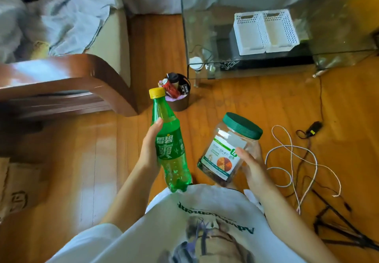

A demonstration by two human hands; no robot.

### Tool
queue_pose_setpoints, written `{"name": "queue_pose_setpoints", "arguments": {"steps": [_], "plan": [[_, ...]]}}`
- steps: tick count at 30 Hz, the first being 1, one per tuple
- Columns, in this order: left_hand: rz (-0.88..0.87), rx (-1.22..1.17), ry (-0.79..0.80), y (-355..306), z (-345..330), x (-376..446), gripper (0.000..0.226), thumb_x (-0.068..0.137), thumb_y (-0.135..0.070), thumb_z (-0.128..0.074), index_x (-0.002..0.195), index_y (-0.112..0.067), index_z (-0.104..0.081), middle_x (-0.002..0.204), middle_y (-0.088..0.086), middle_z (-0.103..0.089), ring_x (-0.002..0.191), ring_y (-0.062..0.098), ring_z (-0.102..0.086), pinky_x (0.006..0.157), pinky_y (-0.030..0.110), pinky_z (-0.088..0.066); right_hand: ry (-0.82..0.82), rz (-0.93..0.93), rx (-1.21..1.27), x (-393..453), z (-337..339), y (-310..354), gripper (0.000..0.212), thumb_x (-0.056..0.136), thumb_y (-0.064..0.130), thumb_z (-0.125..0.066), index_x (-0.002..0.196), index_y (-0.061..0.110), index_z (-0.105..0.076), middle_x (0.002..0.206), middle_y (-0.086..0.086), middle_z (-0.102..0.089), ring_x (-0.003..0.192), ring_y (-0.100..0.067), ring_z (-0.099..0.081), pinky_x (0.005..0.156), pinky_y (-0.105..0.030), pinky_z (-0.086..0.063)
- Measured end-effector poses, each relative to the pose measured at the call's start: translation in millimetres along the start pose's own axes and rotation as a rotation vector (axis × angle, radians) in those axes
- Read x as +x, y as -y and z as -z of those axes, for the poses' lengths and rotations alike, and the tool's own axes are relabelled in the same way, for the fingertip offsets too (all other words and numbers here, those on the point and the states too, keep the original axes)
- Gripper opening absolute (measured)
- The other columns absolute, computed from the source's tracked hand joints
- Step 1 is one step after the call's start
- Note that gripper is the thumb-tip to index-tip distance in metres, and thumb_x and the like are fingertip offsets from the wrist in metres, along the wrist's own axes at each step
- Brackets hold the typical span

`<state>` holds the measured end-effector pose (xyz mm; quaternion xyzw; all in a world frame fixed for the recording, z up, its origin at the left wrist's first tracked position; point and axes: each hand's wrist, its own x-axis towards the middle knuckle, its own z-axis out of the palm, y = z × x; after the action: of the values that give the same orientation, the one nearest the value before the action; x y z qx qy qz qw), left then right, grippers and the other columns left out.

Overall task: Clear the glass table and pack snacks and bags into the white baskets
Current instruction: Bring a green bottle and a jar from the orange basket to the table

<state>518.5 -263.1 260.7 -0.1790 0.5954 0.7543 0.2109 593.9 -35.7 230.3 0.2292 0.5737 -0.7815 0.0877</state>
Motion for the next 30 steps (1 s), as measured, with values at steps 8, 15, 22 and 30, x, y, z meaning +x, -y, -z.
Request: {"name": "queue_pose_setpoints", "arguments": {"steps": [8,15,22,30], "plan": [[0.070,-0.024,0.060,-28,-60,98,0.030,0.066,-0.055,-0.059,0.077,-0.031,-0.075,0.070,-0.004,-0.072,0.061,0.011,-0.068,0.054,0.027,-0.055,-0.089,-0.024,0.042,91,32,39,0.045,0.072,0.025,-0.062,0.113,0.039,-0.050,0.117,0.003,-0.065,0.107,-0.017,-0.063,0.078,-0.029,-0.055],[0.049,-0.018,0.010,-66,-152,195,0.029,0.069,-0.052,-0.059,0.079,-0.030,-0.075,0.081,0.002,-0.073,0.068,0.014,-0.069,0.059,0.028,-0.056,-0.075,0.000,0.026,213,86,116,0.063,0.071,0.022,-0.066,0.128,0.023,-0.040,0.126,-0.006,-0.058,0.116,-0.025,-0.057,0.090,-0.042,-0.050],[0.009,-0.204,-0.091,-106,-233,263,0.047,0.074,-0.045,-0.055,0.104,-0.010,-0.064,0.086,0.008,-0.065,0.074,0.022,-0.063,0.069,0.034,-0.053,-0.069,-0.039,-0.043,311,131,182,0.071,0.065,0.028,-0.069,0.128,0.017,-0.038,0.124,-0.004,-0.058,0.113,-0.020,-0.058,0.086,-0.034,-0.051],[-0.006,-0.297,-0.223,-136,-232,329,0.060,0.065,-0.050,-0.062,0.109,-0.011,-0.052,0.096,0.018,-0.051,0.085,0.031,-0.054,0.083,0.045,-0.043,-0.051,-0.112,-0.152,405,138,212,0.078,0.062,0.038,-0.071,0.131,0.024,-0.038,0.128,-0.002,-0.056,0.115,-0.020,-0.056,0.082,-0.031,-0.050]]}}
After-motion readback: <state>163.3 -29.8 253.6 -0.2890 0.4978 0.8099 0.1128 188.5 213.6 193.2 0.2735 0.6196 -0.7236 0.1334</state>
